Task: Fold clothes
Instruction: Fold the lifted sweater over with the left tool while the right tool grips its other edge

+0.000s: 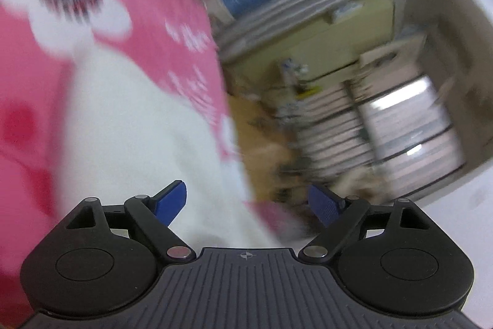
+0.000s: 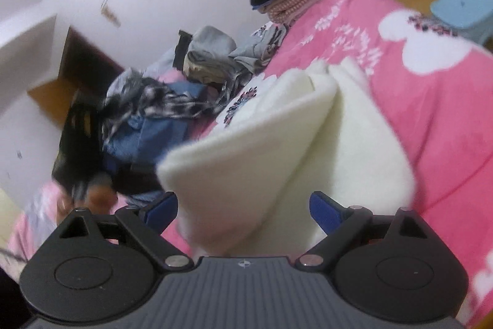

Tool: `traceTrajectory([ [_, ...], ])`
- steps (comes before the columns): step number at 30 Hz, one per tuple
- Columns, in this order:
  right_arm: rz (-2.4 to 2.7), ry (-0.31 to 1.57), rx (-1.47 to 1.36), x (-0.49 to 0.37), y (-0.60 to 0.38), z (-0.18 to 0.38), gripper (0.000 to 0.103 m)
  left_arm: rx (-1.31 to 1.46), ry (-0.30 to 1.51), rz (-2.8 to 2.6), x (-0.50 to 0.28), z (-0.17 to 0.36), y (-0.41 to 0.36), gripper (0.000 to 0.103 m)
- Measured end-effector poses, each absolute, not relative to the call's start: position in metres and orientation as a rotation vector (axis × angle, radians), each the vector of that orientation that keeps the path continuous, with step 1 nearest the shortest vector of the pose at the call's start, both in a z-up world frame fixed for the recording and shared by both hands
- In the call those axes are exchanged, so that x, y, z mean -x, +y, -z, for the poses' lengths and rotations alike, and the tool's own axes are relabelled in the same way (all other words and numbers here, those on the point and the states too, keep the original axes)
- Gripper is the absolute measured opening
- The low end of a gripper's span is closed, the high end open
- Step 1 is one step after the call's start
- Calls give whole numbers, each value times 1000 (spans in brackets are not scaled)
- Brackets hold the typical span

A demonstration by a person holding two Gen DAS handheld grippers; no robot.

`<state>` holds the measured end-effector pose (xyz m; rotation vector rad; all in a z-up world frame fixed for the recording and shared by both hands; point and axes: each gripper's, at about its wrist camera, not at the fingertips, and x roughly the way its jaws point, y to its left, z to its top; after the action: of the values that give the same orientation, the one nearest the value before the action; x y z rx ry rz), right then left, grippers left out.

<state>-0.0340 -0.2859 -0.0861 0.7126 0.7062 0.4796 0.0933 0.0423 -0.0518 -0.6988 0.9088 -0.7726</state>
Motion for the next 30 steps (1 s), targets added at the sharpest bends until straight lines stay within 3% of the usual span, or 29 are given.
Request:
traceTrajectory([
  [3, -495, 725, -749, 29, -278, 80, 95, 467, 897, 644, -77, 47, 53, 83],
  [11, -411, 796, -731, -1, -242, 66, 94, 185, 857, 655, -23, 55, 56, 83],
  [12, -386, 801, -718, -3, -241, 65, 92, 133, 857, 689, -18, 54, 50, 84],
  [14, -333, 814, -690, -4, -241, 64, 74, -39, 857, 740, -5, 56, 30, 84],
  [17, -295, 830, -695, -2, -246, 68, 63, -303, 818, 736, 9, 66, 1, 84],
  [19, -276, 839, -687, -1, -246, 68, 63, -454, 779, 701, 18, 76, -15, 83],
  [24, -259, 861, -633, -2, -234, 61, 66, -469, 779, 588, 17, 93, -29, 80],
  [27, -259, 865, -568, -3, -225, 58, 65, -474, 767, 525, 18, 100, -33, 71],
  [29, -272, 843, -496, -4, -221, 54, 40, -499, 741, 507, 22, 99, -32, 57],
  [30, -279, 824, -479, -3, -222, 51, 34, -523, 727, 506, 24, 97, -30, 53],
])
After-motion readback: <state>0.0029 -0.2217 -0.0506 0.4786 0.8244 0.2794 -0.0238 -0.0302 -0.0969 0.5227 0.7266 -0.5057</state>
